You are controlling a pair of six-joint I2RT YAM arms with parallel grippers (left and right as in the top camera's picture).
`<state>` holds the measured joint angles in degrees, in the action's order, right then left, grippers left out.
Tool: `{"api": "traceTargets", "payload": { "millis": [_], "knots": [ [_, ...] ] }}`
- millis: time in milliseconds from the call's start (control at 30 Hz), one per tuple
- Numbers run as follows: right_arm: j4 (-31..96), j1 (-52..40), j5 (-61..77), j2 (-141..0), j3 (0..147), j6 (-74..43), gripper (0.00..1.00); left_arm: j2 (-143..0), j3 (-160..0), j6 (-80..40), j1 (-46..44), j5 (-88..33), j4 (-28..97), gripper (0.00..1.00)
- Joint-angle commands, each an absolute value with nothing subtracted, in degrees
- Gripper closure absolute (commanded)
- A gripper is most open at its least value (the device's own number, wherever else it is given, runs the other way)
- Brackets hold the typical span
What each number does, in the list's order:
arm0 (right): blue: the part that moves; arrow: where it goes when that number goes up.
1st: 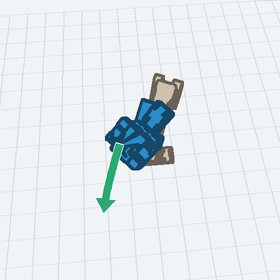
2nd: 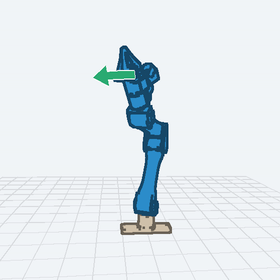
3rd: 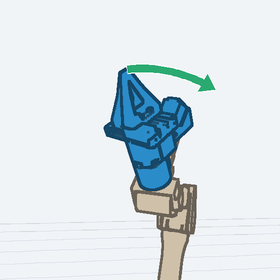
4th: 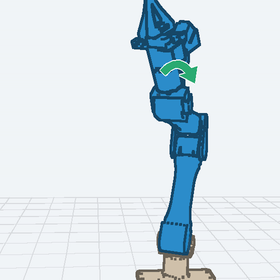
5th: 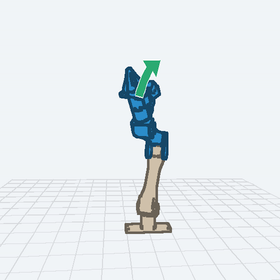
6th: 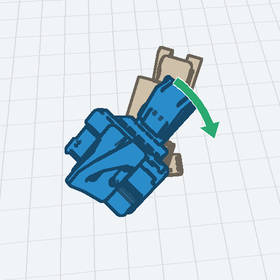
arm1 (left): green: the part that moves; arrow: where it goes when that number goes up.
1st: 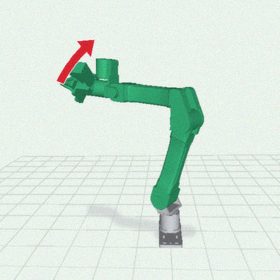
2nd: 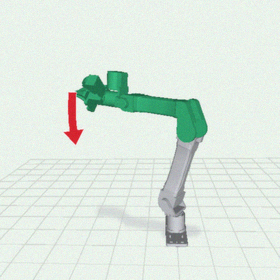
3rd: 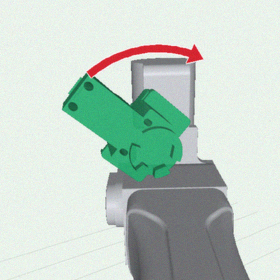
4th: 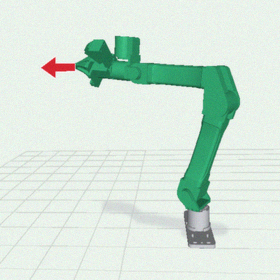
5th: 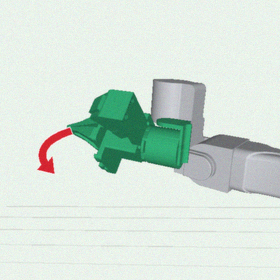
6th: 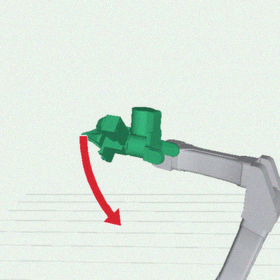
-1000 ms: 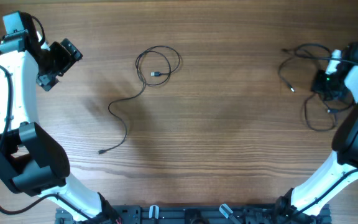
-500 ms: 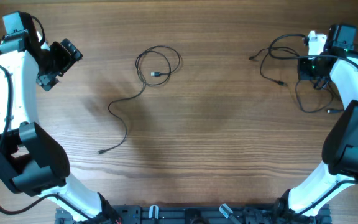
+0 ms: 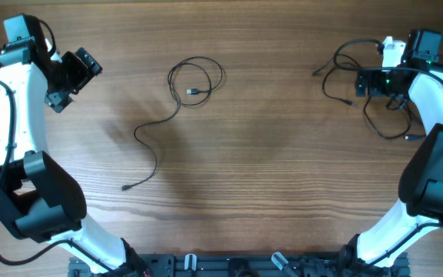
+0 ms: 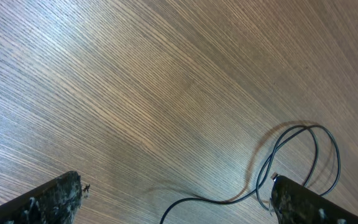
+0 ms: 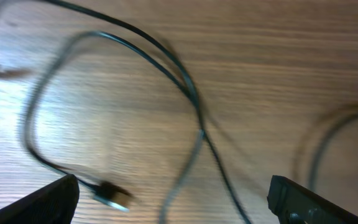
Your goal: Untangle cables
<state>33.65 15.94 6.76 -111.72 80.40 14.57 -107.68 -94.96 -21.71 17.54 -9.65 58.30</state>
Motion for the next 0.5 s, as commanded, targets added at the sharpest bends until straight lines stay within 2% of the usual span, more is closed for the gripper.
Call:
{"api": "traceTargets", "payload": {
  "millis": [0, 167, 233, 300, 400, 467],
  "knots": [
    [33.3, 15.9, 23.7, -111.2, 81.1, 9.6, 0.0, -108.0, -94.6, -21.4, 17.5, -9.3, 58.3, 0.0],
    [33.3, 14.3, 32.2, -111.2, 81.1, -0.7, 0.02, -108.0, -94.6, -21.4, 17.5, -9.3, 58.3, 0.0],
    [33.6, 12.7, 32.3, -111.2, 81.1, -4.2, 0.09, -108.0, -94.6, -21.4, 17.5, -9.3, 58.3, 0.0],
    [33.7, 10.7, 32.3, -111.2, 81.1, -7.4, 0.2, -108.0, -94.6, -21.4, 17.5, -9.3, 58.3, 0.0],
    [33.7, 7.8, 32.3, -111.2, 81.1, -9.7, 0.33, -108.0, -94.6, -21.4, 17.5, -9.3, 58.3, 0.0],
    [33.6, 6.0, 32.2, -111.2, 81.1, -10.6, 0.34, -108.0, -94.6, -21.4, 17.5, -9.3, 58.3, 0.0]
  ]
}}
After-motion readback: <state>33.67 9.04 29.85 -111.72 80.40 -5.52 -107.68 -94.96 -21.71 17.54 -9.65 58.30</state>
